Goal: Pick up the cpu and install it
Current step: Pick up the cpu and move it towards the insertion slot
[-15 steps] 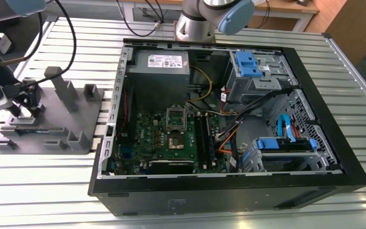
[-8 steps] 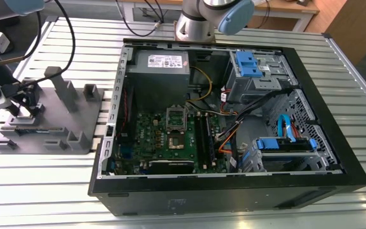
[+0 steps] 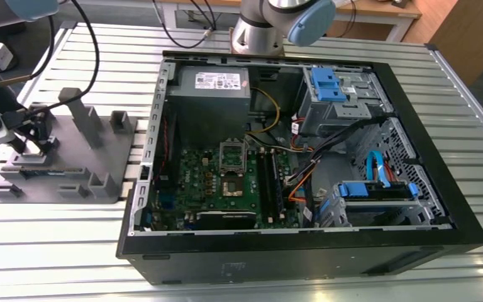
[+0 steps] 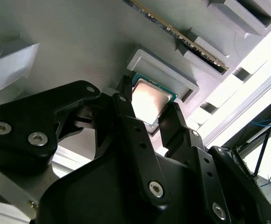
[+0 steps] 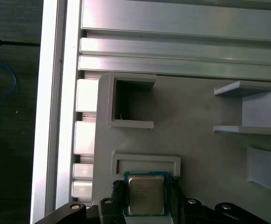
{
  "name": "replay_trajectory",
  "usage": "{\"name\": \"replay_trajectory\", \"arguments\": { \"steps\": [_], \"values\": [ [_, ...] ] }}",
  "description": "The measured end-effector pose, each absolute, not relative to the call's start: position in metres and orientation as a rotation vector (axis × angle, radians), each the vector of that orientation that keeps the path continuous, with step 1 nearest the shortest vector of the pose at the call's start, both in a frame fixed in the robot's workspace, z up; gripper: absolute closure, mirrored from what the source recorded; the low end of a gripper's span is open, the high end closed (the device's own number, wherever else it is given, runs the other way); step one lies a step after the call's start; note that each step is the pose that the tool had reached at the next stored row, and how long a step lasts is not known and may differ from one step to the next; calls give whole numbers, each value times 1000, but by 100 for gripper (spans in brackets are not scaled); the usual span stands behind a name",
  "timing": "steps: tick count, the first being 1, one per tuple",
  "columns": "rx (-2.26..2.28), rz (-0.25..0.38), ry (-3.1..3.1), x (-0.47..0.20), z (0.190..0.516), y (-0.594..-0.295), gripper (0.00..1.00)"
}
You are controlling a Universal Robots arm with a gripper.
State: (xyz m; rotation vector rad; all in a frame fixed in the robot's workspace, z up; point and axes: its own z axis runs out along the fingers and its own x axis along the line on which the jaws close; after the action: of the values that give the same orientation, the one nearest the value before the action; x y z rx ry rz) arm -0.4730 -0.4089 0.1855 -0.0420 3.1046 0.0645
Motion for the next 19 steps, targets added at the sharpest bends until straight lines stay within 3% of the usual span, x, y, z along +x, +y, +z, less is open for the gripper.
{"name": "replay_trajectory", "arguments": {
  "steps": [5,6,19],
  "values": [
    [-42,65,3104,-473,185,-409,52],
    [-42,65,3104,-473,185,-409,45],
    [-42,65,3113,-473,184,-409,45]
  ]
}}
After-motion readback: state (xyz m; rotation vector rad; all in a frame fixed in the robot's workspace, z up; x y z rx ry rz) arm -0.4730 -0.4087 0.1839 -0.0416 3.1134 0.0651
